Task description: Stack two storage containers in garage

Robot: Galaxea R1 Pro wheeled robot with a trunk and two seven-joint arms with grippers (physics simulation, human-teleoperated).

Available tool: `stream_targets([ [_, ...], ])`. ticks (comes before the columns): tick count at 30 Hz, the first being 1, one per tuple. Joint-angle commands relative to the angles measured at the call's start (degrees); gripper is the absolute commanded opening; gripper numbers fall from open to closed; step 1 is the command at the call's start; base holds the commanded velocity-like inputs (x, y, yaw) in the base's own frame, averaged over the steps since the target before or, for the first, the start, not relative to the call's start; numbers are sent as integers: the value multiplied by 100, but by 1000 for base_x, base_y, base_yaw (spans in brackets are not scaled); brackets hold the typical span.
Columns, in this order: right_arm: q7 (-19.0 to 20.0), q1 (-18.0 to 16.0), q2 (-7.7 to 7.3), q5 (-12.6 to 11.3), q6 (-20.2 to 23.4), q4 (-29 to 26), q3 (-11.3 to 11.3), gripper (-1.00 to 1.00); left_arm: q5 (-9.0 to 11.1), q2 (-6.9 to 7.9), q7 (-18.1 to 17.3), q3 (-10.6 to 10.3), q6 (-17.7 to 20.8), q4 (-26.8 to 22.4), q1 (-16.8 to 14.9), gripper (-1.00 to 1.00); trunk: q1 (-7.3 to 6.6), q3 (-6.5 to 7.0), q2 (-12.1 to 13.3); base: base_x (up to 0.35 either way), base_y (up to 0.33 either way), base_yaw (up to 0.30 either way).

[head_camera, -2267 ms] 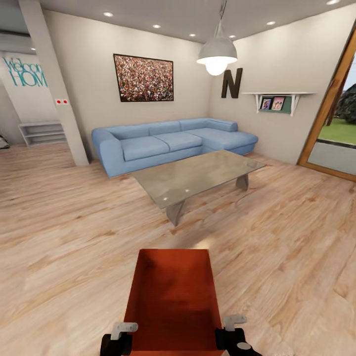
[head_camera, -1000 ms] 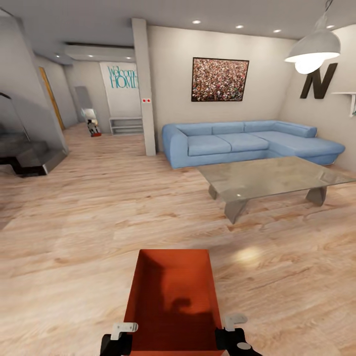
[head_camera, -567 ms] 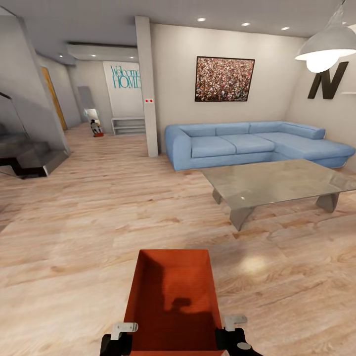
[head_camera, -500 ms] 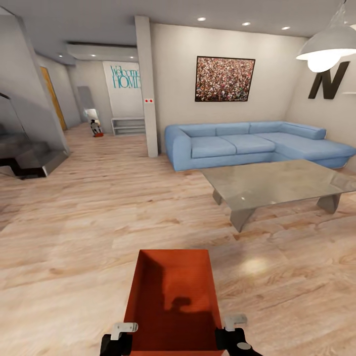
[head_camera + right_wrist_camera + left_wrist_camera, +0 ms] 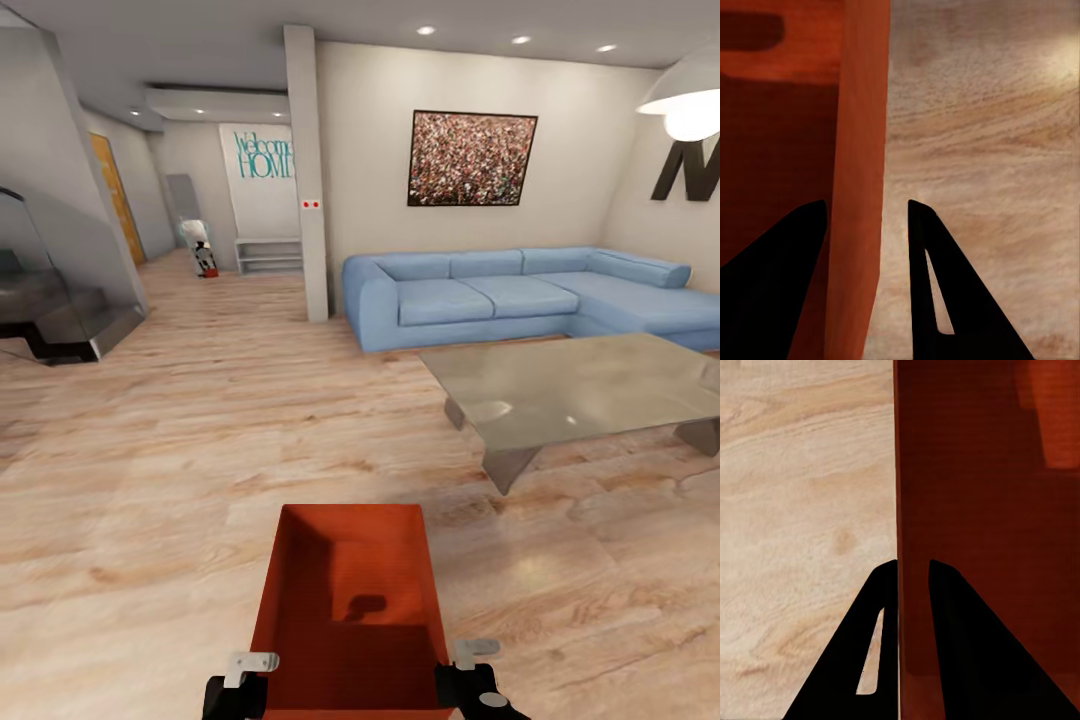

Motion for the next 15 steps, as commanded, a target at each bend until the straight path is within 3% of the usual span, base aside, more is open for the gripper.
stream_targets([
  [1,-50,-3,-1,-21,-18,6,-8,-100,-64,-2,76,173,-21,0,-6,-100,3,-5,-2,347,0,259],
  [15,-50,-3,-1,-21,-18,6,-8,-100,-64,-2,75,172,-21,0,-6,-100,3,-5,-2,347,0,284],
])
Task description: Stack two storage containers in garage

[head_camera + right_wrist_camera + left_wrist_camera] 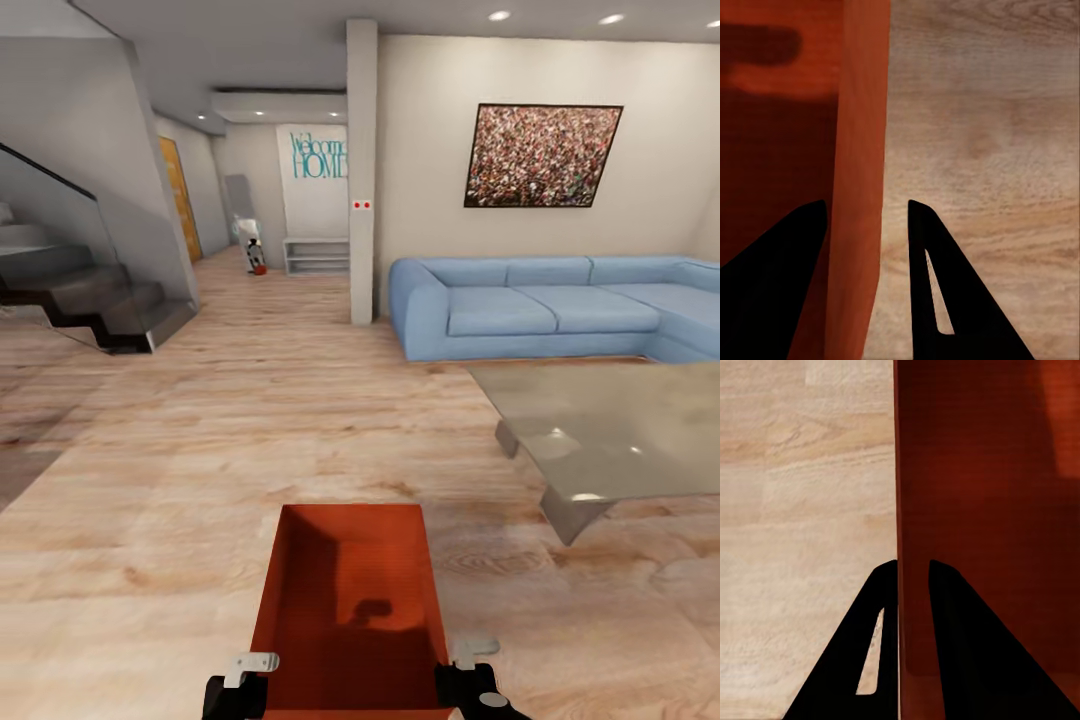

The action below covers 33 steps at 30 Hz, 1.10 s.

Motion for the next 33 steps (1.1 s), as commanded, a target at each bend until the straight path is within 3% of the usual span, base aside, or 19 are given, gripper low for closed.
stream_targets([
  [1,-50,-3,-1,-21,-18,6,-8,-100,-64,-2,76,172,-21,0,-6,-100,3,-5,-2,347,0,289],
  [33,-50,-3,-1,-21,-18,6,-8,-100,-64,-2,76,172,-21,2,-6,-100,3,-5,-2,347,0,289],
])
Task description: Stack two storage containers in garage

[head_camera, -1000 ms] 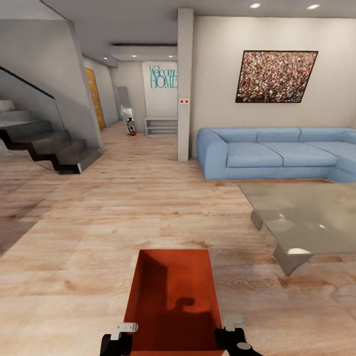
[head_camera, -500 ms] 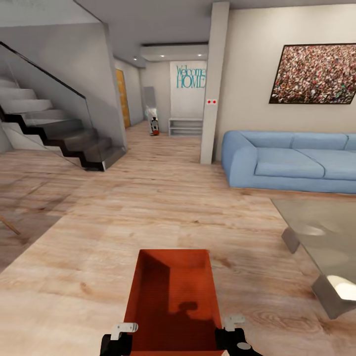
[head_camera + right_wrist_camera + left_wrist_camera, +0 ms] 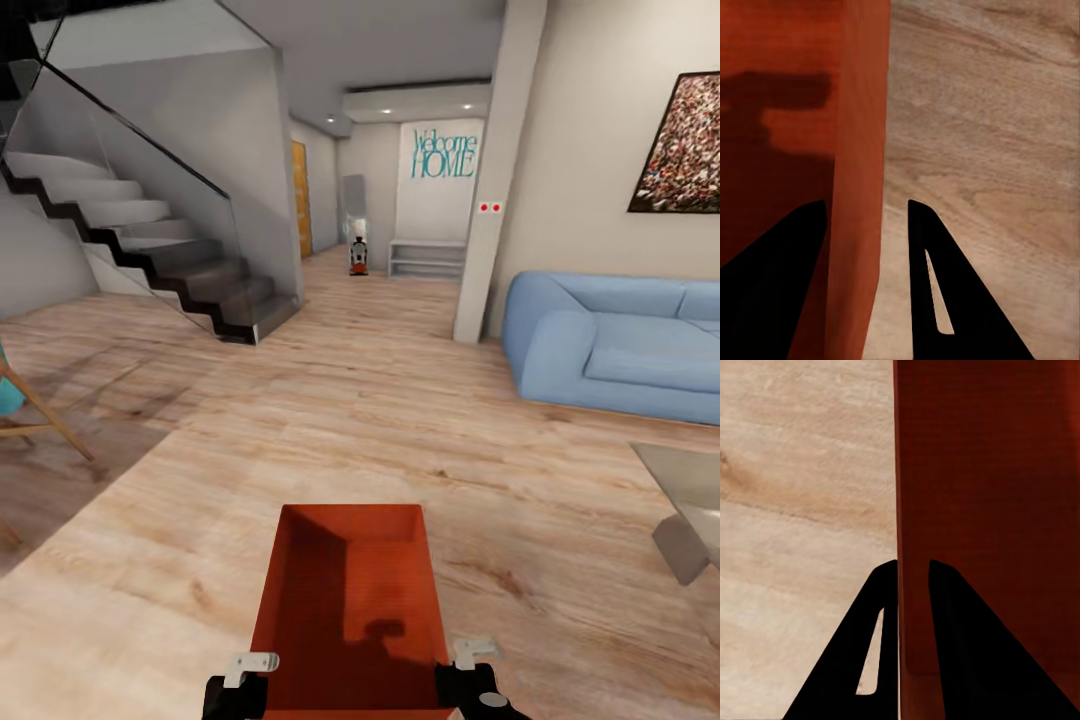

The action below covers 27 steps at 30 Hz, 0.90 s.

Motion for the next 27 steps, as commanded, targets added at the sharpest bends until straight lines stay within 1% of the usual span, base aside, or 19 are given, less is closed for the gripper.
stream_targets([
  [1,-50,-3,-1,-20,-18,6,-8,-100,-63,-2,76,169,-20,-1,-6,-100,3,-5,-2,347,0,289],
  [16,-50,-3,-1,-20,-18,6,-8,-100,-63,-2,76,169,-14,0,-6,-100,3,-5,-2,347,0,267],
  [27,-50,-3,-1,-20,-18,6,-8,-100,-63,-2,76,169,-14,-3,-6,-100,3,-5,-2,347,0,29],
])
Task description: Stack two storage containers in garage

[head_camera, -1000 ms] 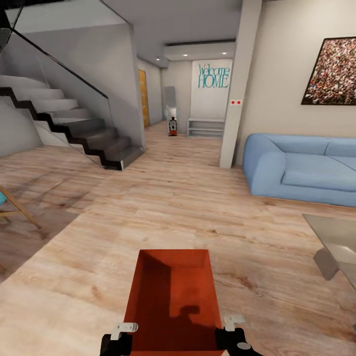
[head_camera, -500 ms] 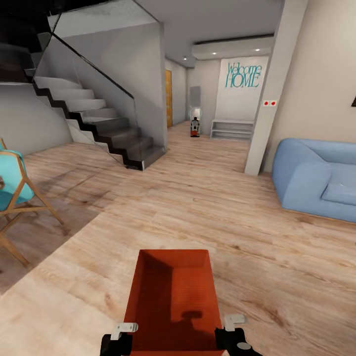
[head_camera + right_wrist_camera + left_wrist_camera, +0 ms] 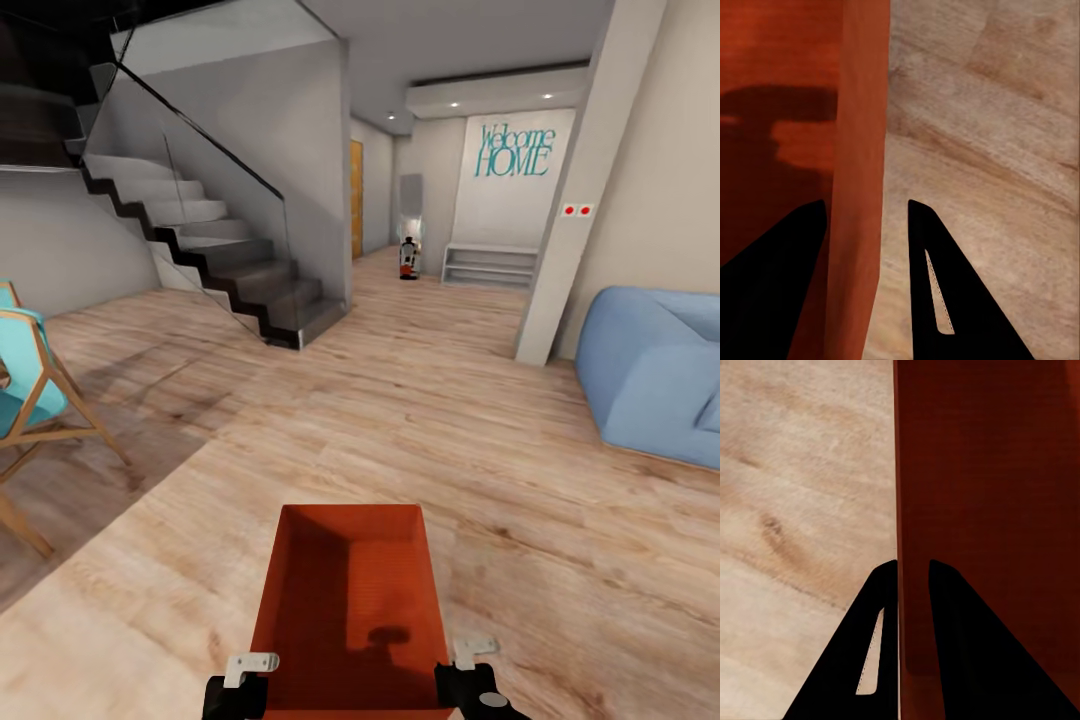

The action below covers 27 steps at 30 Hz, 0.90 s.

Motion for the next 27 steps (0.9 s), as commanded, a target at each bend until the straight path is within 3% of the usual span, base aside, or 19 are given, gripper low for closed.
stream_targets([
  [1,-49,-4,0,-19,-18,8,-6,-100,-60,-1,76,167,-22,-1,-5,-100,3,-5,-2,347,0,1],
  [27,-49,-4,0,-19,-18,8,-6,-100,-60,-1,76,167,-22,1,-5,-100,3,-5,-2,347,0,-62],
])
